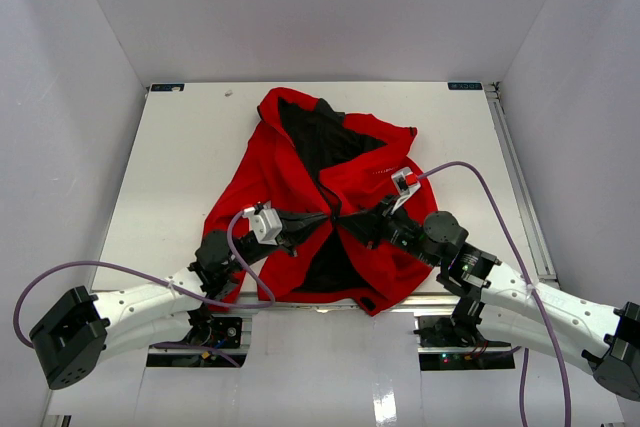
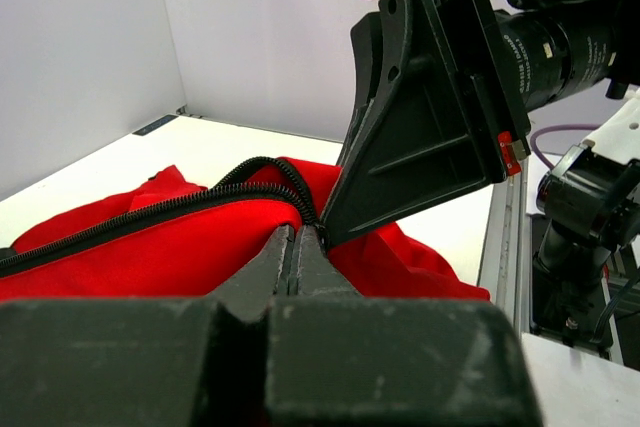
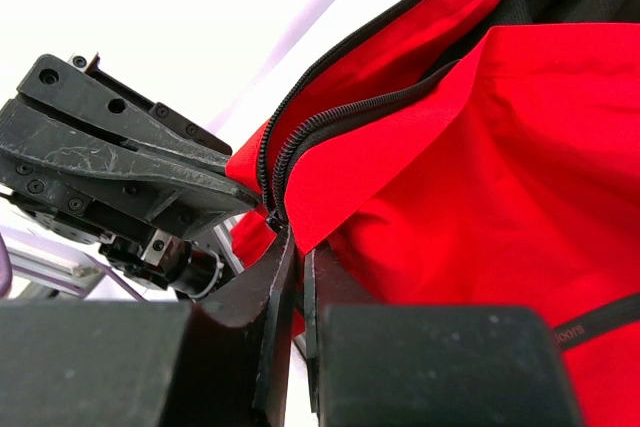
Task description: Zip up the jacket
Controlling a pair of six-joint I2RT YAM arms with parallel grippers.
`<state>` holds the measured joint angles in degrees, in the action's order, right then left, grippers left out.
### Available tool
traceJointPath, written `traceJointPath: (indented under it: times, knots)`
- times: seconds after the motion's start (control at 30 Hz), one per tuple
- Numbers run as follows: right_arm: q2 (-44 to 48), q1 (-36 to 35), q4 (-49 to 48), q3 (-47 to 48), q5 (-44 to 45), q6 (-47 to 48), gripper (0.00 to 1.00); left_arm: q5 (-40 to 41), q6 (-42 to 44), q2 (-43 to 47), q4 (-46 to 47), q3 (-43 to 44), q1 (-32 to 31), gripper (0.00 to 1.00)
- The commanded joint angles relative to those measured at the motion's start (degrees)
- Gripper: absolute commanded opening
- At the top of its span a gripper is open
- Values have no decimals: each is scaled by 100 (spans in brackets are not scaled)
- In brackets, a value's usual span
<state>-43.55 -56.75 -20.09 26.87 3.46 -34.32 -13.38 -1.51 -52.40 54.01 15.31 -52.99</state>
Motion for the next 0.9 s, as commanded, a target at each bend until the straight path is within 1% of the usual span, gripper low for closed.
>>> traceJointPath:
  times: [0.0, 0.13, 0.2, 0.4, 0.6, 0.77, 0.87]
  knots:
    - [43, 94, -244, 447, 345, 220, 8, -509, 116, -34, -251, 29, -9, 0]
    - [92, 94, -244, 442, 411, 224, 8, -534, 116, 33, -268, -2, -13, 0]
    - [145, 103, -249, 452, 436, 224, 8, -570, 326, 45, -321, -1, -10, 0]
    - [215, 103, -197, 539, 348, 259, 8, -587, 432, 1, -408, 24, -9, 0]
    - [301, 106, -194, 640, 335, 367, 8, -815, 419, -54, -399, 25, -9, 0]
    - [391, 147, -179, 706, 333, 416, 8, -980, 318, -87, -278, -2, -9, 0]
    - [325, 147, -198, 673, 187, 394, 8, -921, -38, -115, -312, 94, -9, 1]
